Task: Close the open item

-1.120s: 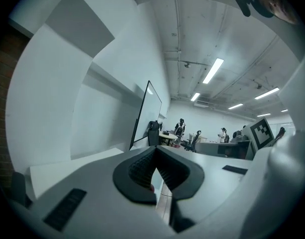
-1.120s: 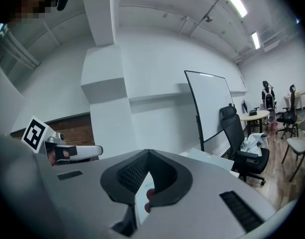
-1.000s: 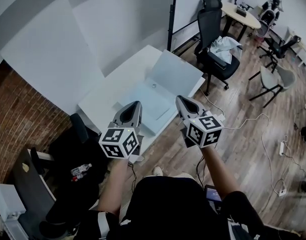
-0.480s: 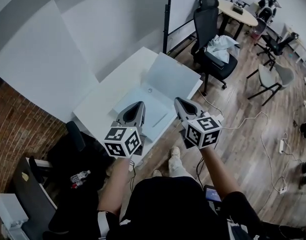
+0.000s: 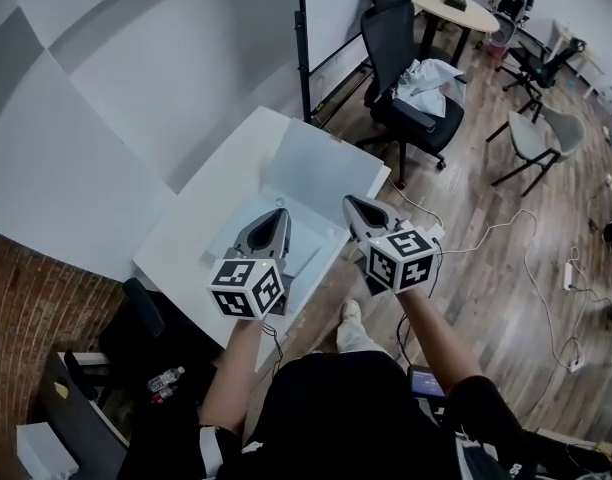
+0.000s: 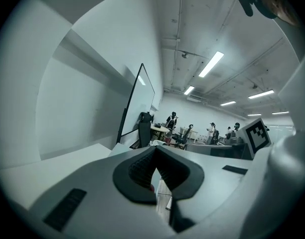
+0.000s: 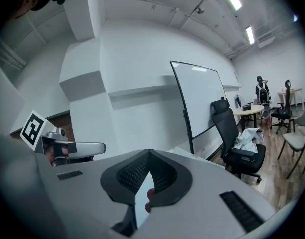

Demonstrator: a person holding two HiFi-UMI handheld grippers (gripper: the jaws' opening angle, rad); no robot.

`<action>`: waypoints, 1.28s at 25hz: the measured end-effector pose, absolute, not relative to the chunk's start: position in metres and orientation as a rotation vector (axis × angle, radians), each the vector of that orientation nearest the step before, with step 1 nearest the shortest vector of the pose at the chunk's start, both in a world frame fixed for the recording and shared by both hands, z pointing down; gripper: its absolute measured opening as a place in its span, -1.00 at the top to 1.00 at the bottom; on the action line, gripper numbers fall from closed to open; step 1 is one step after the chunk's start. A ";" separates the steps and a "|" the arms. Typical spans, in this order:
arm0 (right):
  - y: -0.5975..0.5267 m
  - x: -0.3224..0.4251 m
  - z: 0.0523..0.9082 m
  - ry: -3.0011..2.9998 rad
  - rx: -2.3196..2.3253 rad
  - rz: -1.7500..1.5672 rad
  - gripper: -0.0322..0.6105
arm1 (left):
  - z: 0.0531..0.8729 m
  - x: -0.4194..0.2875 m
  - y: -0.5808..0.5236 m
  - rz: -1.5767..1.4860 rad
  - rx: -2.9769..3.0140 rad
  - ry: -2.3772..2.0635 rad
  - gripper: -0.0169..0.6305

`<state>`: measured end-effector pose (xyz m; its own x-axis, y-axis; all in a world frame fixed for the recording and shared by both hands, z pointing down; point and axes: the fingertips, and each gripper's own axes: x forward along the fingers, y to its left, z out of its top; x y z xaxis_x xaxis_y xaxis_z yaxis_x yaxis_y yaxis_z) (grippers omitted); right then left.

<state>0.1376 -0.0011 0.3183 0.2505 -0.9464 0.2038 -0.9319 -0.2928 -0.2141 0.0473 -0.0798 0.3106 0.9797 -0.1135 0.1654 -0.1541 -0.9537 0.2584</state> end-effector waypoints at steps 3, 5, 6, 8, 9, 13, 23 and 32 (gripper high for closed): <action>-0.003 0.166 0.323 1.815 -2.451 -0.472 0.79 | 0.317 0.072 -0.082 0.239 2.849 -0.184 0.91; -0.004 0.183 0.327 1.795 -2.463 -0.478 0.79 | 0.320 0.087 -0.083 0.250 2.846 -0.181 0.91; -0.004 0.192 0.329 1.785 -2.472 -0.482 0.79 | 0.322 0.094 -0.084 0.256 2.845 -0.180 0.91; -0.005 0.209 0.335 1.771 -2.486 -0.494 0.79 | 0.326 0.107 -0.086 0.271 2.841 -0.180 0.91; -0.005 0.216 0.337 1.766 -2.489 -0.503 0.79 | 0.329 0.113 -0.087 0.279 2.838 -0.182 0.91; -0.002 0.245 0.349 1.745 -2.497 -0.537 0.79 | 0.340 0.134 -0.089 0.311 2.821 -0.191 0.91; 0.000 0.308 0.382 1.720 -2.510 -0.624 0.79 | 0.367 0.192 -0.086 0.389 2.796 -0.187 0.91; -0.003 0.370 0.404 1.693 -2.512 -0.692 0.79 | 0.394 0.233 -0.091 0.458 2.756 -0.219 0.91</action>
